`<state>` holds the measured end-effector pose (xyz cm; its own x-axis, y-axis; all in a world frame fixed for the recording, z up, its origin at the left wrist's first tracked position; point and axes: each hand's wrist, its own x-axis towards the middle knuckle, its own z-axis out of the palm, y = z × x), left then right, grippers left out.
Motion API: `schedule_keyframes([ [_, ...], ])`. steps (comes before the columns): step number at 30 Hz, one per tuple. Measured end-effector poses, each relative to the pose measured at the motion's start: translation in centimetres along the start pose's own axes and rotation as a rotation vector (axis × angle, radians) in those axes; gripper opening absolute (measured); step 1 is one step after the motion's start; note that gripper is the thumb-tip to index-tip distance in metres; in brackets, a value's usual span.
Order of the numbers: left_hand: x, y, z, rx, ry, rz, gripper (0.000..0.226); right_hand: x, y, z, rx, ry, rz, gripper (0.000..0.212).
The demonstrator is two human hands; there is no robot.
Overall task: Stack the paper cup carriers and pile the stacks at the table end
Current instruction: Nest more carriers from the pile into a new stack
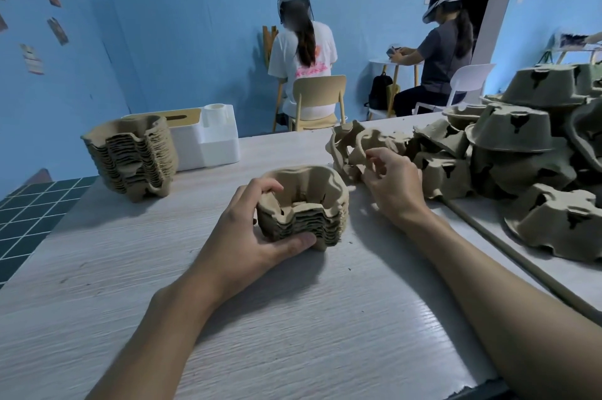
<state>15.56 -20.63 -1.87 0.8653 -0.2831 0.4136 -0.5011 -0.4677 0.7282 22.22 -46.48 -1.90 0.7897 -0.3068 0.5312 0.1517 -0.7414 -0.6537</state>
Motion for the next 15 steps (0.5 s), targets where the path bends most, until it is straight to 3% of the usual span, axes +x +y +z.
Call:
schedule_keyframes([
  [3,-0.1,-0.1,-0.1,-0.016,-0.009,-0.007,0.072,-0.6,-1.2,-1.4,-0.053,0.016,-0.048,0.039],
  [6,-0.1,0.0,-0.2,0.015,0.002,0.002,0.069,-1.9,-2.3,-2.4,-0.099,-0.092,-0.158,0.041],
  [10,-0.1,0.0,-0.4,0.030,0.016,-0.007,0.067,-2.7,-3.0,-2.0,-0.162,-0.144,-0.210,0.017],
  [15,-0.2,0.0,-0.7,0.035,0.027,-0.030,0.067,-2.8,-2.7,-2.1,-0.207,-0.154,-0.229,0.034],
])
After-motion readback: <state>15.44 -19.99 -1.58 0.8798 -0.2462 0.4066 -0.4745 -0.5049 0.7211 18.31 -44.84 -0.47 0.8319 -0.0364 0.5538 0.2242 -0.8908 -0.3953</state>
